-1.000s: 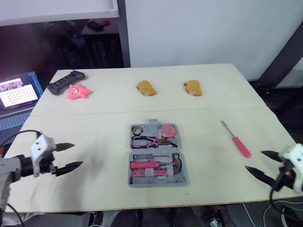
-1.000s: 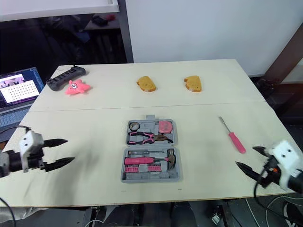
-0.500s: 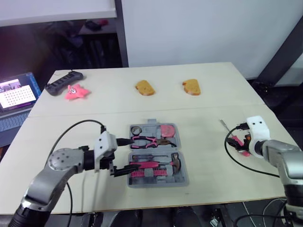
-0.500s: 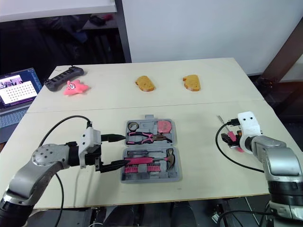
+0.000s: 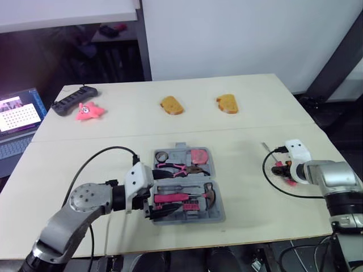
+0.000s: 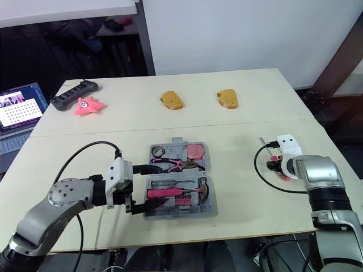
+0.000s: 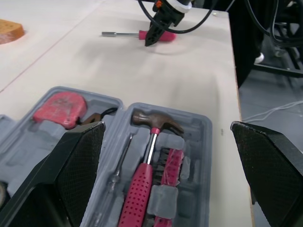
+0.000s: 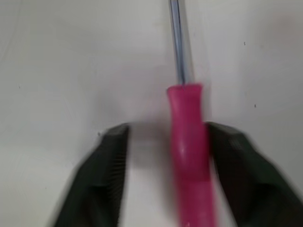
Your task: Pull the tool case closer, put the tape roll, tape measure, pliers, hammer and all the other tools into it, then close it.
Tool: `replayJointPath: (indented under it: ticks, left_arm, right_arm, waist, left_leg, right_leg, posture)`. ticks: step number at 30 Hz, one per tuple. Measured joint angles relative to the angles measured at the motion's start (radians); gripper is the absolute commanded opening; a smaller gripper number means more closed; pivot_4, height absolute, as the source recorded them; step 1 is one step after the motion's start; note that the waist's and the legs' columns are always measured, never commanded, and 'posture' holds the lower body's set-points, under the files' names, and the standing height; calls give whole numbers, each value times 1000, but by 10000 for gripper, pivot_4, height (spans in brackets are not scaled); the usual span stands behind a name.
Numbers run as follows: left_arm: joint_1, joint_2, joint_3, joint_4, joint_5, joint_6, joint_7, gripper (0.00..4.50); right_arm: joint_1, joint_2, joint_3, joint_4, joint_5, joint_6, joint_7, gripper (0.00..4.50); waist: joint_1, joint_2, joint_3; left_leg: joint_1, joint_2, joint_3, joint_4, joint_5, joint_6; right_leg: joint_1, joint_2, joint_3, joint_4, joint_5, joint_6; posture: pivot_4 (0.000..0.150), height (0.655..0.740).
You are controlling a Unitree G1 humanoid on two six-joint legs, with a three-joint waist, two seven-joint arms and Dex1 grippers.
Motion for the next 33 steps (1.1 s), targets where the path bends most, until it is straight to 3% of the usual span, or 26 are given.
replayJointPath:
  ticks: [1,2,8,13,16,21,23,30,33]
  left_arm:
    - [0,1,0,0,0,2,3,45000]
    - [-1,1,-1,0,0,4,5,45000]
    - [-13,12,-1,1,0,9,13,45000]
    - [-15,40,8,21,-1,8,2,45000]
    - [-12,59,31,53,-2,2,-10,45000]
    - [-4,88,60,105,-1,-27,-45,45000]
    - [-5,91,61,127,-1,-39,-54,45000]
    - [-14,91,60,129,0,-48,-71,45000]
    - [-14,91,60,130,0,-48,-73,45000]
  right_arm:
    - [-5,2,5,10,-5,-8,2,7627]
    - [-9,3,8,14,-8,-12,3,5479]
    - [0,9,0,-3,-9,-19,0,5529]
    - [133,17,-117,-383,59,157,-11,5529]
    - [182,108,-222,-700,101,391,-61,5529]
    - [305,375,-205,-1032,117,595,-193,5529]
    - [356,460,-170,-1089,115,603,-258,5529]
    - [386,525,-146,-1095,33,603,-402,5529]
    - [419,550,-140,-1065,26,600,-405,19546]
  waist:
    - [0,0,0]
    - [0,0,0]
    - [0,0,0]
    - [6,2,1]
    - [5,1,0]
    - [8,2,1]
    - [7,2,1]
    - [2,2,1]
    - [1,2,1]
  left_leg:
    - [0,0,0,0,0,0]
    - [0,0,0,0,0,0]
    - [0,0,0,0,0,0]
    - [-1,0,0,0,0,0]
    - [-1,1,-1,0,0,0]
    - [-2,0,-2,-1,0,0]
    - [-2,-1,-1,0,0,0]
    - [-1,0,0,-1,0,-1]
    - [-1,1,0,-2,0,-1]
  right_leg:
    - [0,0,0,0,0,0]
    - [0,0,0,0,0,0]
    - [0,0,0,0,0,0]
    - [-2,0,0,1,0,0]
    - [-2,1,0,1,0,0]
    - [-3,1,0,1,0,0]
    - [-3,0,1,1,0,0]
    - [-4,1,2,2,0,0]
    - [-4,2,2,2,0,0]
  posture:
    - [1500,7219]
    - [1500,7219]
    - [1500,7219]
    - [1500,7219]
    - [1500,7219]
    - [1500,7219]
    - [1500,7219]
    - [1500,7219]
    - [1500,7219]
